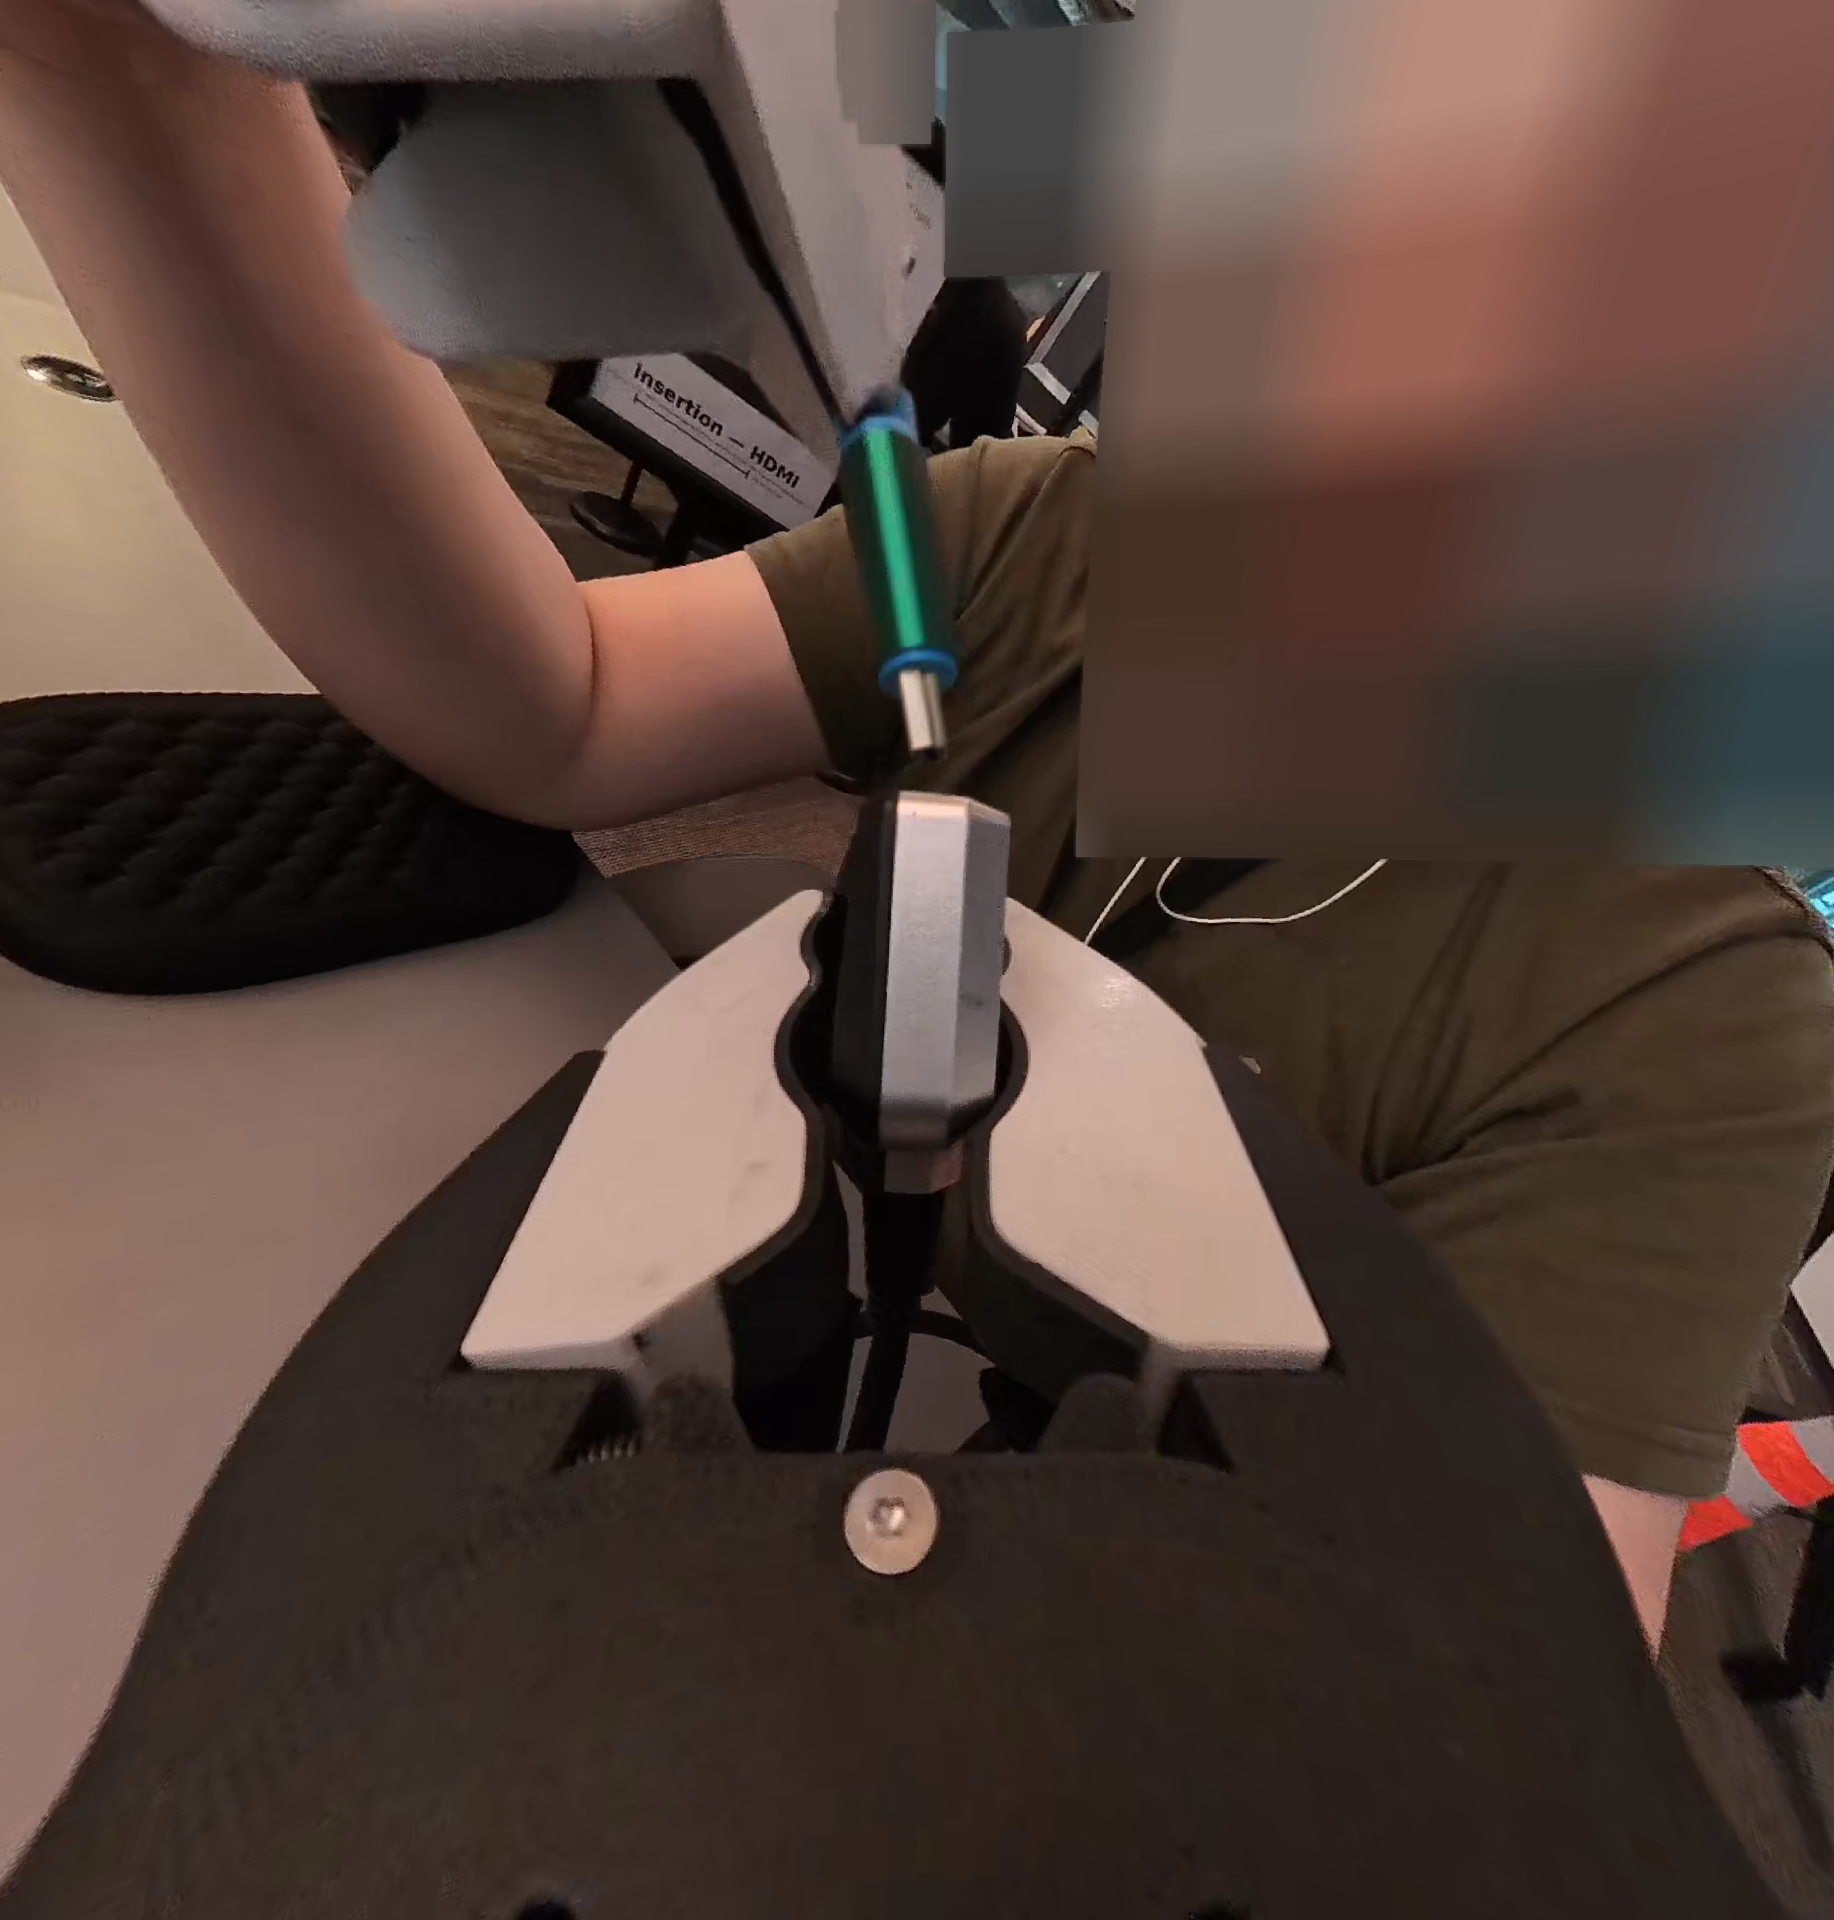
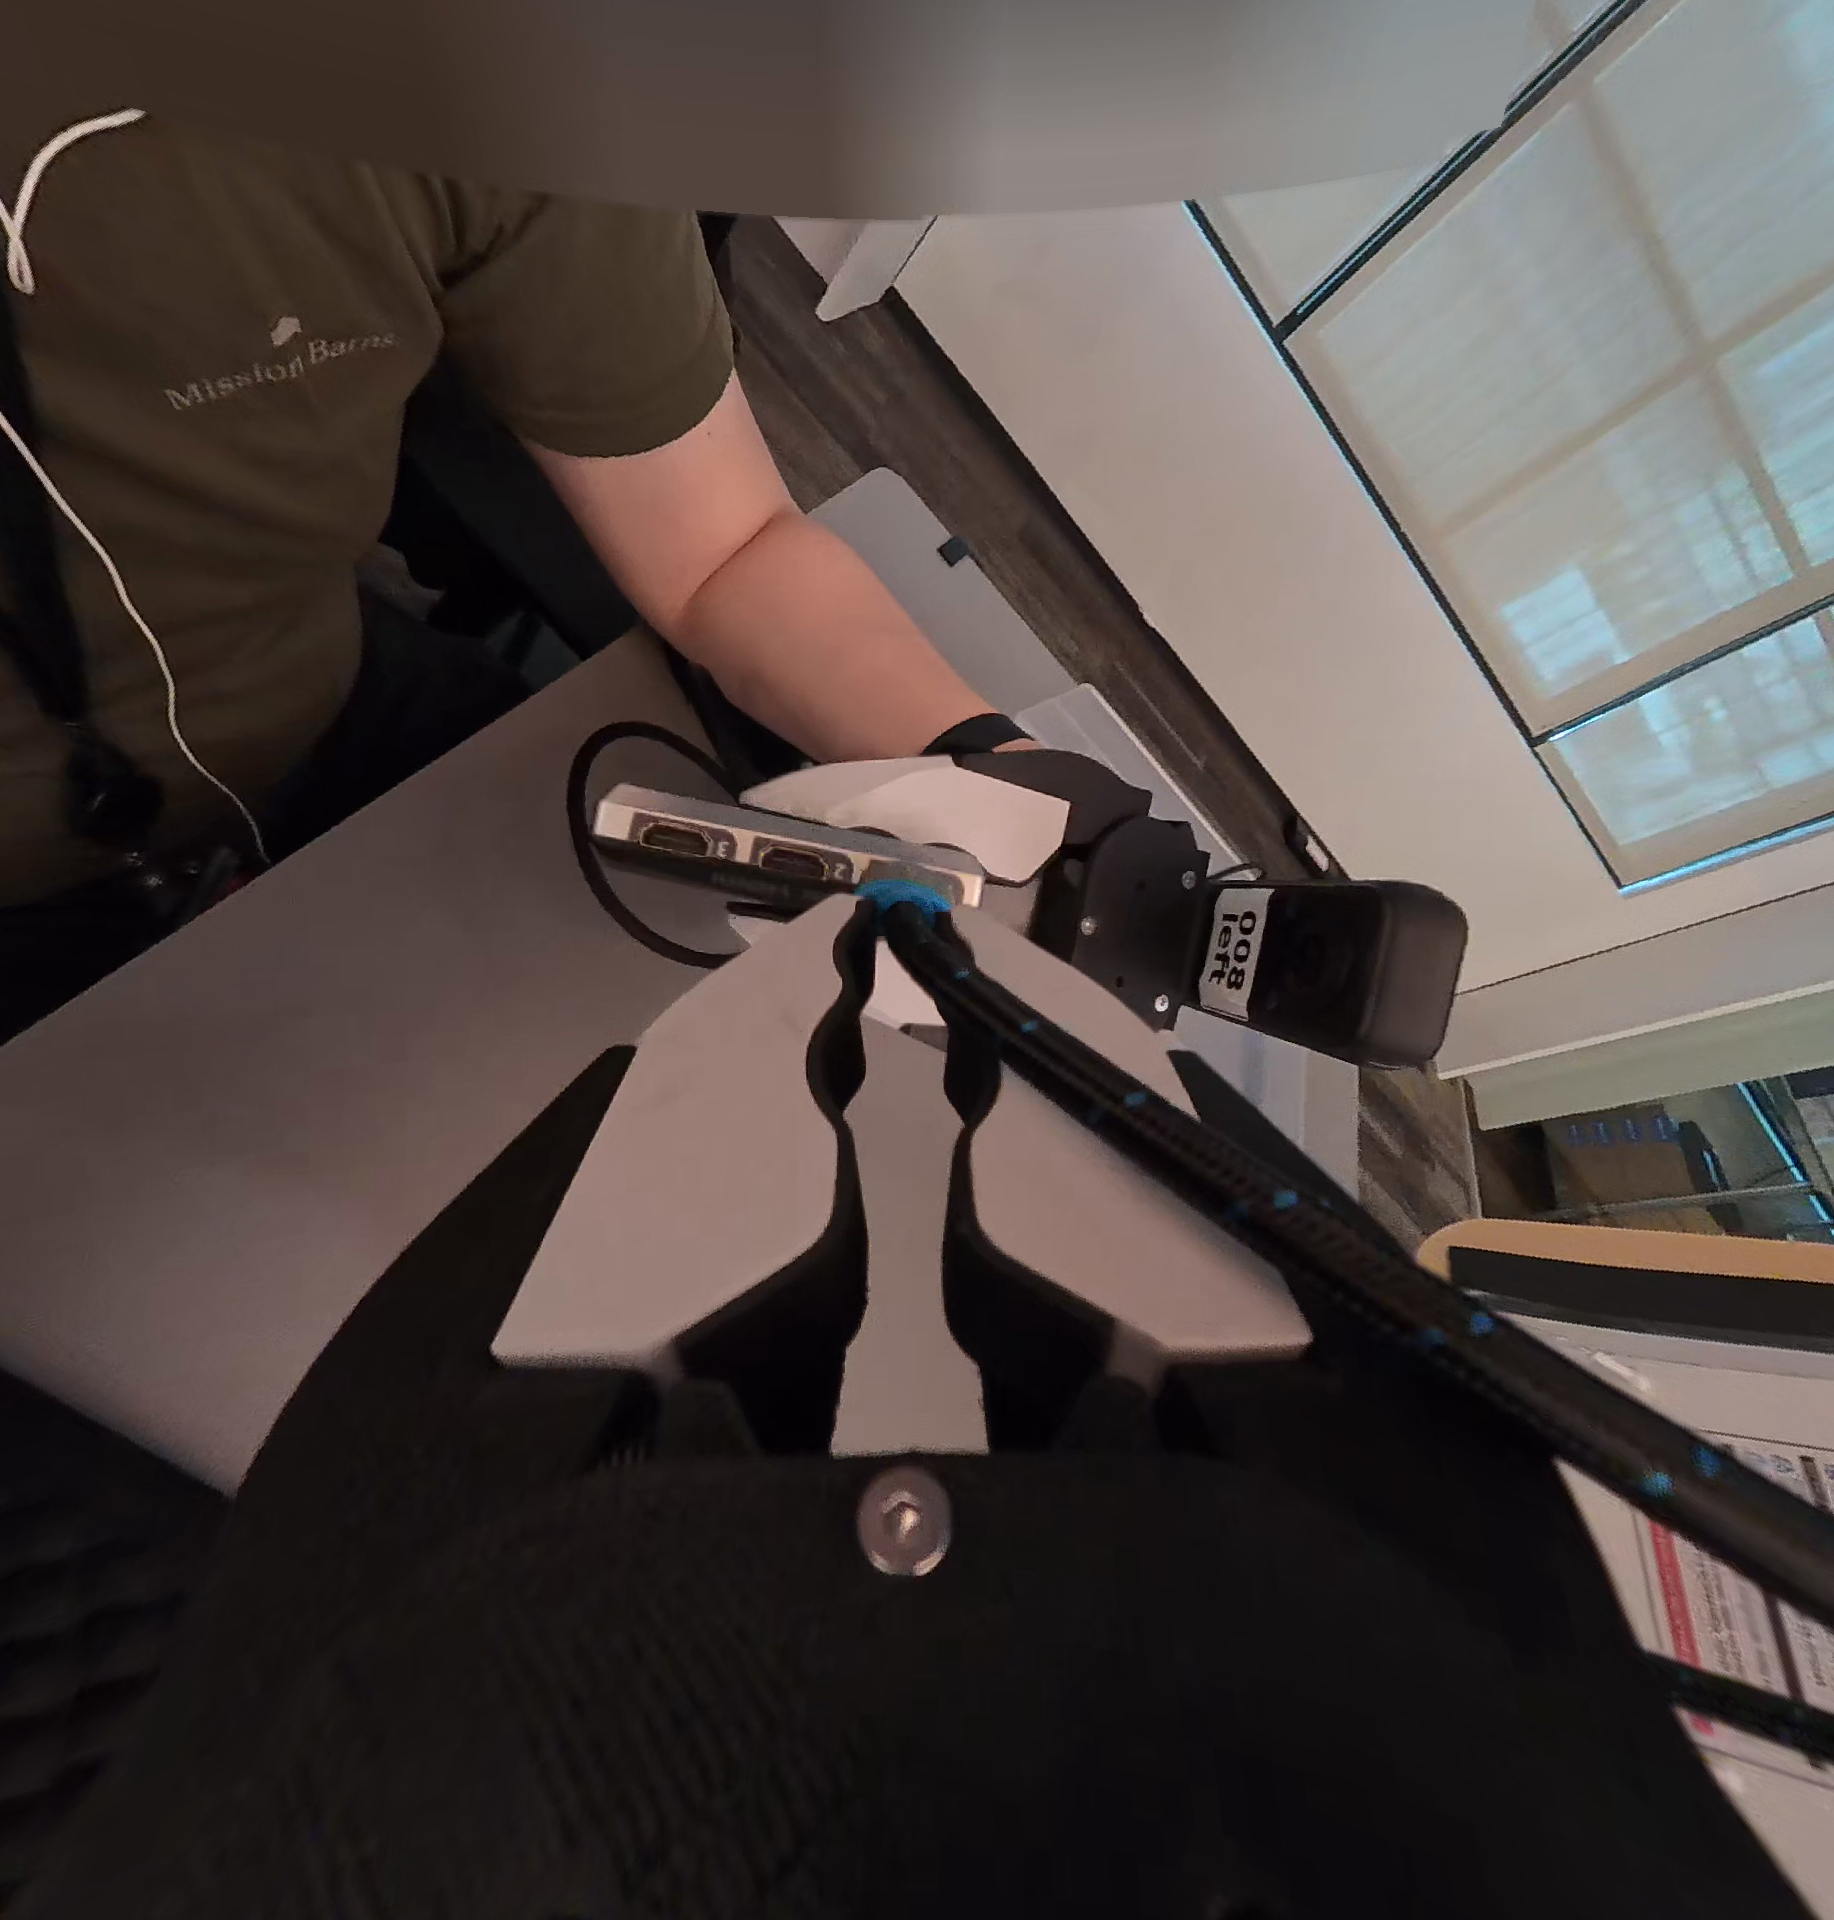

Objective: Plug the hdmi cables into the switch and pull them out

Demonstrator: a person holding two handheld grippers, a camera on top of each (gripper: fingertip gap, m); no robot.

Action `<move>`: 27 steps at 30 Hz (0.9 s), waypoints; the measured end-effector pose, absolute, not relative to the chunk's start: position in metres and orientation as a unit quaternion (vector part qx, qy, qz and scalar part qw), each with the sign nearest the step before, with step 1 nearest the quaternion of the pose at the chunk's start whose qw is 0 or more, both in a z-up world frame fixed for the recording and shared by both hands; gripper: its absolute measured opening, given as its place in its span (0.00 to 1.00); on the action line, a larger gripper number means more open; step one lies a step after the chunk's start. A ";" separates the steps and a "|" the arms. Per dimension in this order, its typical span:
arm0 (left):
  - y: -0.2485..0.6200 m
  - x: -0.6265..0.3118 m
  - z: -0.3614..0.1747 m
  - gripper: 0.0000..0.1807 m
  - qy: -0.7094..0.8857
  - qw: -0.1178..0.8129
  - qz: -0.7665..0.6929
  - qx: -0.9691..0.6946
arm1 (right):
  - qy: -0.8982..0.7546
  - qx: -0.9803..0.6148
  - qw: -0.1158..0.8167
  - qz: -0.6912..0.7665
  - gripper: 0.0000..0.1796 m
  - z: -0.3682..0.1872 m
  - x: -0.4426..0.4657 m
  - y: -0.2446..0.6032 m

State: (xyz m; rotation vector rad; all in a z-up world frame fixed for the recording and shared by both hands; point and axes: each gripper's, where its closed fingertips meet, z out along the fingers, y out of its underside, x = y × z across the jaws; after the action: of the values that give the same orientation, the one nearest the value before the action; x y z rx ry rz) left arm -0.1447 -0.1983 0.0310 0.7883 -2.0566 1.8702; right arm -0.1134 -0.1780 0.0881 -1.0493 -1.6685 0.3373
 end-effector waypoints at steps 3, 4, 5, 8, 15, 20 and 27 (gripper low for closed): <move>-0.199 -0.146 0.030 0.12 -0.705 0.133 0.642 0.269 | -0.704 -0.445 0.531 0.156 0.06 0.084 -0.115 -0.178; -0.199 -0.147 0.028 0.12 -0.707 0.139 0.639 0.271 | -0.705 -0.446 0.528 0.158 0.06 0.083 -0.115 -0.178; -0.200 -0.148 0.027 0.12 -0.709 0.145 0.635 0.270 | -0.706 -0.448 0.524 0.162 0.06 0.082 -0.116 -0.178; -0.203 -0.153 0.023 0.12 -0.718 0.154 0.626 0.262 | -0.708 -0.447 0.517 0.175 0.06 0.079 -0.118 -0.179; -0.202 -0.154 0.026 0.13 -0.696 0.194 0.637 0.270 | -0.708 -0.447 0.518 0.175 0.06 0.079 -0.118 -0.178; -0.200 -0.152 0.025 0.12 -0.690 0.200 0.639 0.275 | -0.706 -0.459 0.513 0.165 0.06 0.077 -0.116 -0.175; -0.198 -0.150 0.021 0.14 -0.665 0.245 0.635 0.307 | -0.704 -0.478 0.501 0.159 0.06 0.073 -0.117 -0.171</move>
State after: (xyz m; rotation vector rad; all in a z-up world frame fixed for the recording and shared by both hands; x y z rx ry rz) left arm -0.1504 -0.1976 0.0214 0.8380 -1.8165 1.7332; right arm -0.1165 -0.1707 0.0726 -1.1544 -1.7011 0.3840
